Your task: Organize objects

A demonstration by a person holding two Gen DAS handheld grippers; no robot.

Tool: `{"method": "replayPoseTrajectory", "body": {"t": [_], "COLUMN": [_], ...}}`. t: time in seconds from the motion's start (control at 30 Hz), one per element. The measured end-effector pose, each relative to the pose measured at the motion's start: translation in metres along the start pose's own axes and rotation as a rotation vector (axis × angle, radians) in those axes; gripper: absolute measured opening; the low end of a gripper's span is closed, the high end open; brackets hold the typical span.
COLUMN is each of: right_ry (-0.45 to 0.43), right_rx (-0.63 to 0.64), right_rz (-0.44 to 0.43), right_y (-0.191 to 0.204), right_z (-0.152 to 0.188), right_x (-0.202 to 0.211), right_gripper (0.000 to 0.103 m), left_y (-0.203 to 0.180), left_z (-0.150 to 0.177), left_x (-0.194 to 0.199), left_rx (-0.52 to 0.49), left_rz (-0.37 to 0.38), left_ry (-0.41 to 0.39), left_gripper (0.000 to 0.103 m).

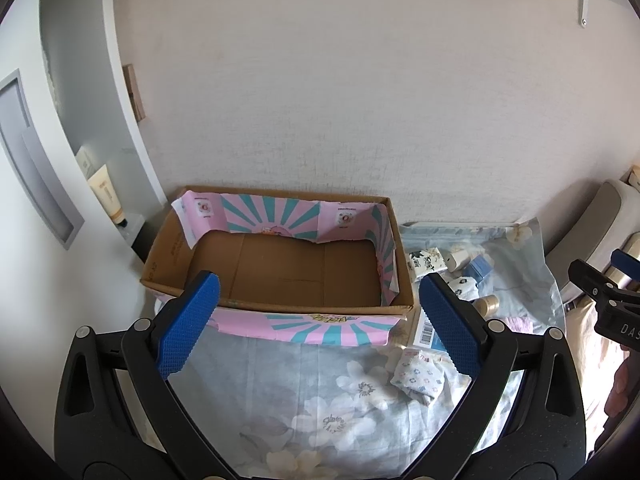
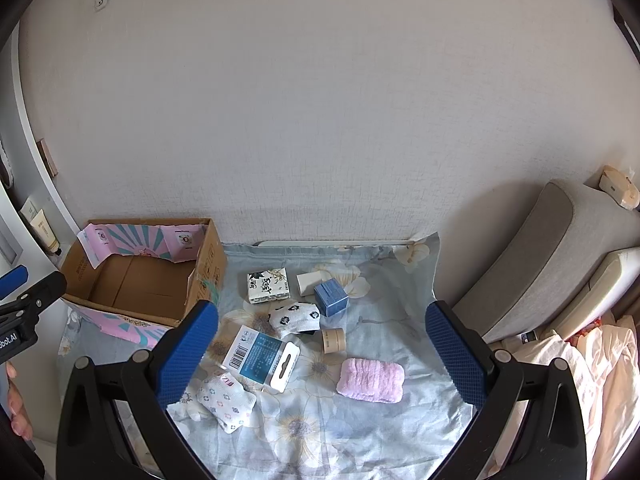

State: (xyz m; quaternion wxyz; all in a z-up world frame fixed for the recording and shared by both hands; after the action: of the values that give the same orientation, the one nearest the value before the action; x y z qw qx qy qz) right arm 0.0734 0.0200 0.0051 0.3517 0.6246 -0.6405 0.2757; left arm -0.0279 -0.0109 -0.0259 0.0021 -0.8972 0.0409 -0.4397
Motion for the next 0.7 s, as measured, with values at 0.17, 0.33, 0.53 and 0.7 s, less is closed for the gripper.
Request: {"method": "replayPoseTrajectory", "body": {"t": [0.17,0.33,0.53,0.7], "right_ry": [-0.001,0.0,-0.001,-0.011], "right_rx": [0.006,0.008,0.012,0.027], "right_rz": [0.002,0.002,0.001,-0.004], "right_y": [0.0011,0.0018,0.0025,0.0019], "right_z": [0.0004,0.0004,0.0006,-0.0012], "right_x": [0.0014,0.0019,0.0027,0.0062], "right_gripper": [0.103,0.103,0.103,0.103], "left_y": [0.0005,0.0003,-0.0005,-0.0037], "left_z": [0.0004,0.0012,0.0012,0.0007], "left_x": [-0.0006,-0.0009,-0.0003,0.0039], "left_rx": [-0.004,-0.005,-0.009,-0.013], "left_rz": [0.001,0.002,0.004,0.004], "left_ry": [0.003,0.005,0.007,0.004], "left_gripper": [0.1,0.1,0.1,0.1]}}
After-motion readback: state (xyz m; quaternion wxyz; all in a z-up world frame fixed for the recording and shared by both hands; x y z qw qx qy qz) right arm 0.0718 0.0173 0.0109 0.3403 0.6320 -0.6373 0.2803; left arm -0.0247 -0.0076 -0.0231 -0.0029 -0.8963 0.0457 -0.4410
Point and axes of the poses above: each gripper's, at about its wrist camera, not at the fingertips, and x roughly against the way its jaws point, y to its left, z to its underside, the point moved 3 cm from there along -x, roughly the way its jaws point, and after that the axes turned 7 degrees about y, right-handed, at the moved point
